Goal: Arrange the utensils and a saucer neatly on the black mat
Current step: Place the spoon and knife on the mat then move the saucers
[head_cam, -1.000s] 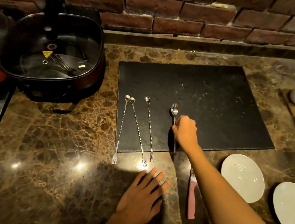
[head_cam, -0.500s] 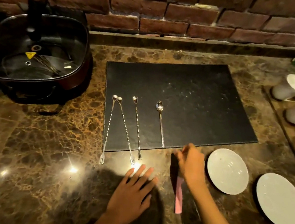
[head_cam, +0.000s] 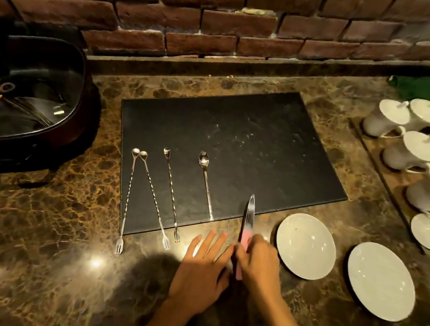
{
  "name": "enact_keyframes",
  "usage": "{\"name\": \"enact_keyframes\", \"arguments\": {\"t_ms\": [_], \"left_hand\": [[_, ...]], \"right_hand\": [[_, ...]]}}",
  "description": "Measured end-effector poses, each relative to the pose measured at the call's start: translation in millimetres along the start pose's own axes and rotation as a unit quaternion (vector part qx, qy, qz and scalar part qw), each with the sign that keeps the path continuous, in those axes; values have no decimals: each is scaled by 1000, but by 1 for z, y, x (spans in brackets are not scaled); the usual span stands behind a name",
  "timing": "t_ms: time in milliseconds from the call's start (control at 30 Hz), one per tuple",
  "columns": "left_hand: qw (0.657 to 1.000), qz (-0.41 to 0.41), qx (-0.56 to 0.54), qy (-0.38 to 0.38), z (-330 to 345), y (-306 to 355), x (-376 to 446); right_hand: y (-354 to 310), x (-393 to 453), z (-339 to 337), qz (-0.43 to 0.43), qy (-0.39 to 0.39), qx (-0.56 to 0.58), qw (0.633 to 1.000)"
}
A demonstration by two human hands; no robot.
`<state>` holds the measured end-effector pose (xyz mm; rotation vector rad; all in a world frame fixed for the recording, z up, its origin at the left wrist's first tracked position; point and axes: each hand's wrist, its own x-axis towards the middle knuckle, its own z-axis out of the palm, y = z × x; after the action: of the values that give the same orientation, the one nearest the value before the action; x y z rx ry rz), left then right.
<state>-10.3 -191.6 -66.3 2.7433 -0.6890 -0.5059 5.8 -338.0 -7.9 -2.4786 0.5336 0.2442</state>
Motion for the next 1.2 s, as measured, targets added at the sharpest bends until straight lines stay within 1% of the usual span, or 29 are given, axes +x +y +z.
{"name": "enact_keyframes", "arguments": {"t_ms": [100,200,267,433,533,633,700,767,800,833,867,900,967,1067,1133,1167,1200], "left_hand": [[999,16,25,14,6,-3,0],[998,23,37,44,11,-4,0],[997,22,43,61,13,-5,1],[997,13,44,68,18,-4,2],[996,4,49,81,16,1,2],[994,-47,34,88,4,20,7],[989,-90,5,115,-9,48,21],[981,-102,-41,159,-23,85,42],[971,-111,-98,187,-29,109,55],[954,-130,-166,215,-35,135,67],[935,-150,-234,222,-39,161,79],[923,-159,-275,219,-39,184,87],[915,-171,-318,182,-30,234,101],[906,-228,-353,40,-9,282,110],[890,-262,-371,-32,4,301,113],[879,-270,-390,-45,7,307,114],[871,-272,-407,-40,9,312,115]], "right_hand": [[-25,56,-9,-44,9,-46,998],[-48,105,-13,-56,1,-78,995],[-54,123,-12,-56,-14,-91,994],[-50,141,-11,-46,-42,-78,995],[-39,143,-29,-41,-57,-22,997],[-2,142,-73,-30,-36,40,998],[46,136,-114,-28,-21,80,996],[99,129,-151,-31,21,74,997],[127,125,-169,-16,40,63,997],[155,119,-186,6,53,55,997],[180,113,-199,25,61,48,997],[202,109,-208,38,64,44,996],[243,102,-222,69,62,37,995],[283,95,-223,125,14,38,991],[299,88,-218,130,-7,31,991],[303,85,-215,125,-5,28,992],[306,81,-212,123,2,24,992]]}}
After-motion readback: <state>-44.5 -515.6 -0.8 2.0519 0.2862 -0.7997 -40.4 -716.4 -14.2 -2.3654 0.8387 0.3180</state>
